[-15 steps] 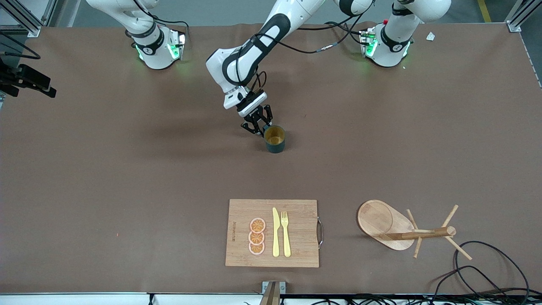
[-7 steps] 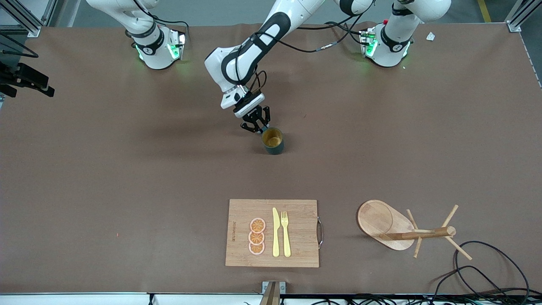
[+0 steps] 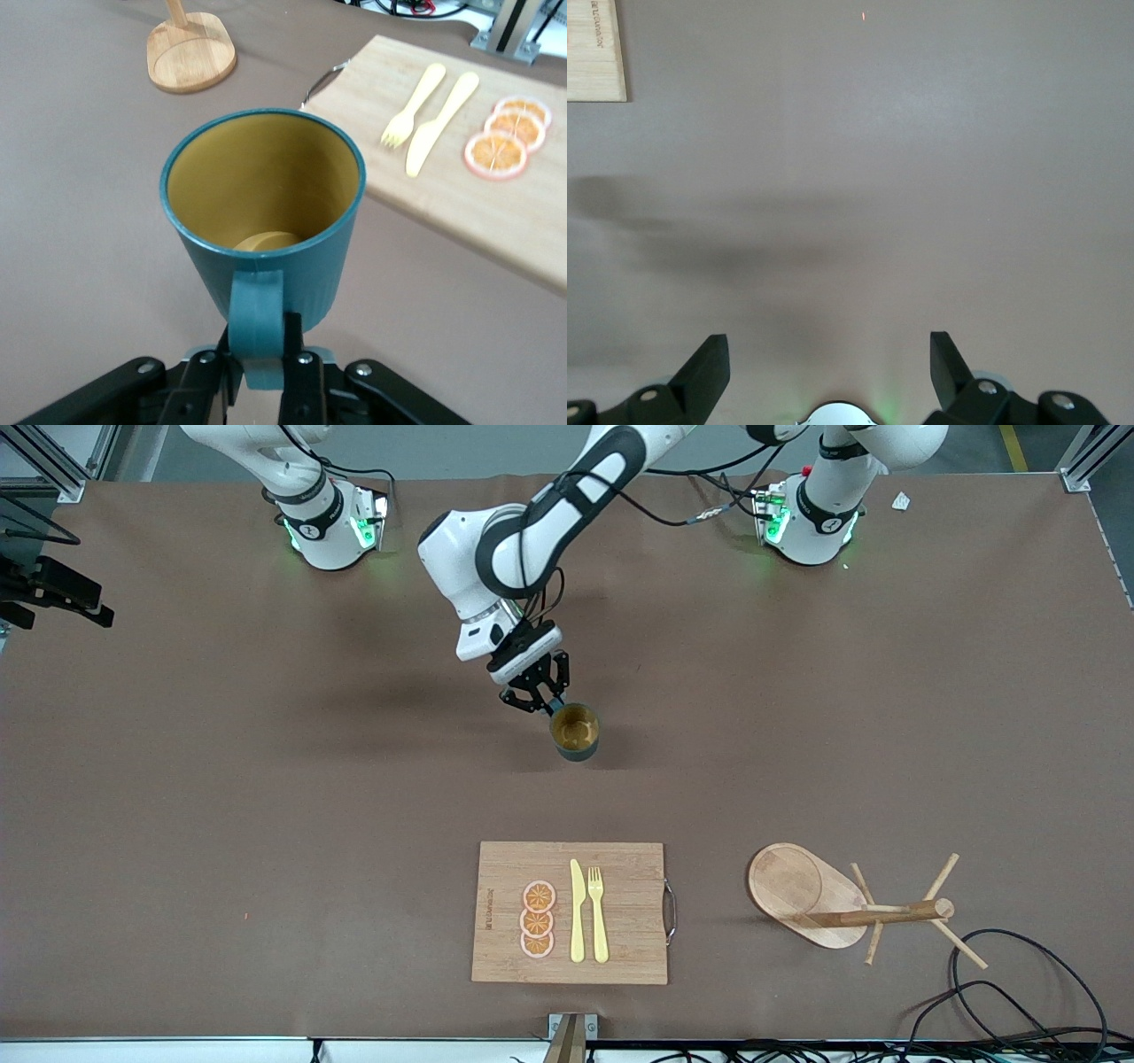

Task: Pass cup and hang on rack
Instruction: 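Lift the mug by its handle and carry it to the wooden rack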

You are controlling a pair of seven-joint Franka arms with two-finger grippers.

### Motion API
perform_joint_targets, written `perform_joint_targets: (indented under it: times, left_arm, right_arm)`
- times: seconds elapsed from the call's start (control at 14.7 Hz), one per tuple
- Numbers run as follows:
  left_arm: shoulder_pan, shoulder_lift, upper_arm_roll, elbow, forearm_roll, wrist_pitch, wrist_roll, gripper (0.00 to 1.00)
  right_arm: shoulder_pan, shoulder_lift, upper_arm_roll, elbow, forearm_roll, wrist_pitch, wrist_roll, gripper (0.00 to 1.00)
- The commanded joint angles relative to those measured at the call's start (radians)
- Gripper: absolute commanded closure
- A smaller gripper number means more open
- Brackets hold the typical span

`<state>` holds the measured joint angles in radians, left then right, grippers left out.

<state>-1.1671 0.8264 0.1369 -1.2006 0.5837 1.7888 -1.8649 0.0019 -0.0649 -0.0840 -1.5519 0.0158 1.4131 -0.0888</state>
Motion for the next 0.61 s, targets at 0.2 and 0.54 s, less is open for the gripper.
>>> perform_joint_targets:
  times: [0.2, 0.54]
  left_arm:
    - [0.18, -0.197, -0.003, -0.027, -0.174, -0.005, 0.248, 1.0]
    - [0.348, -0.249, -0.008, -0.037, -0.284, 0.053, 0.44, 1.0]
  right_arm:
    - [-0.011, -0.016, 0.006, -0.014, -0.001, 0.01, -0.031, 0.0]
    - [-0.01, -0.015, 0.007, -0.014, -0.01, 0.017, -0.06, 0.0]
